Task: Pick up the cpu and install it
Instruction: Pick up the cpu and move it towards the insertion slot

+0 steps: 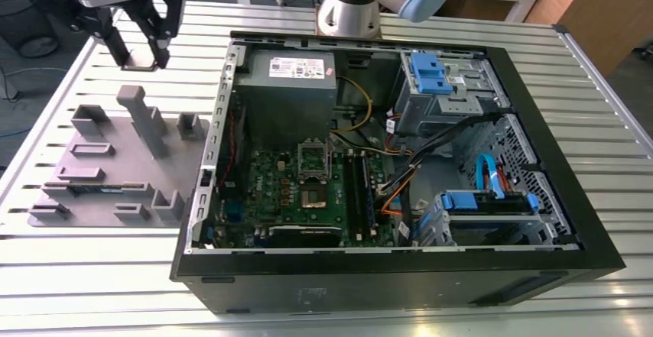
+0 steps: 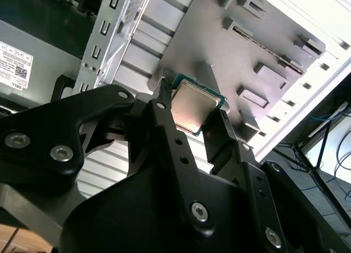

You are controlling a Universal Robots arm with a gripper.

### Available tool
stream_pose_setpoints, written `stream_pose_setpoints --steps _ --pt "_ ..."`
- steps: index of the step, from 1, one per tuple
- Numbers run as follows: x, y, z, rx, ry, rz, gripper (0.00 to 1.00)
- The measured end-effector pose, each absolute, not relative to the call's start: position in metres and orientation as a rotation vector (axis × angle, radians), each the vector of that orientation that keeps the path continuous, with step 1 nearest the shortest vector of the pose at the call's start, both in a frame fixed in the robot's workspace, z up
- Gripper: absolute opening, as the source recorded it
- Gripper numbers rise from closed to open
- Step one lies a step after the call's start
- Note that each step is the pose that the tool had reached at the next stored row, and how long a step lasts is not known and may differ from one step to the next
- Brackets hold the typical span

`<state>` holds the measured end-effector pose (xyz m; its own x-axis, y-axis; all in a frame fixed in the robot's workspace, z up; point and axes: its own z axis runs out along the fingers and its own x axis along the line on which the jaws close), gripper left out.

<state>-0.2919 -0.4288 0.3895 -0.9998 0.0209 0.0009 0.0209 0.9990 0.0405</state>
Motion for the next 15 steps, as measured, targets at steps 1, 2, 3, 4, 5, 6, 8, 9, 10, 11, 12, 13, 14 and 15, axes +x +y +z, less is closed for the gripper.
stream_pose_setpoints --steps 1,2,3,4,5,6,8,9,10,11,12,13,14,15 --pt "-0.29 -0.429 0.389 -0.033 -3.14 -0.064 0.47" --pt "-0.287 -0.429 0.39 -0.033 -3.14 -0.063 0.47" --pt "-0.285 -0.429 0.389 -0.033 -3.14 -0.064 0.47" --pt "-0.283 -0.429 0.389 -0.033 -3.14 -0.063 0.47" --pt "-0.281 -0.429 0.389 -0.033 -3.14 -0.064 0.47" --pt "-0.279 -0.429 0.389 -0.033 -3.14 -0.064 0.47" --pt "-0.275 -0.429 0.389 -0.033 -3.14 -0.064 0.47" --pt "-0.273 -0.429 0.389 -0.033 -3.14 -0.064 0.47" --pt "-0.271 -0.429 0.389 -0.033 -3.14 -0.064 0.47" --pt "-0.269 -0.429 0.389 -0.033 -3.14 -0.064 0.47" --pt "-0.266 -0.429 0.389 -0.033 -3.14 -0.064 0.47" --pt "-0.264 -0.429 0.389 -0.033 -3.14 -0.064 0.47" --pt "-0.262 -0.429 0.389 -0.033 -3.14 -0.063 0.47" --pt "-0.26 -0.429 0.389 -0.033 -3.14 -0.064 0.47"
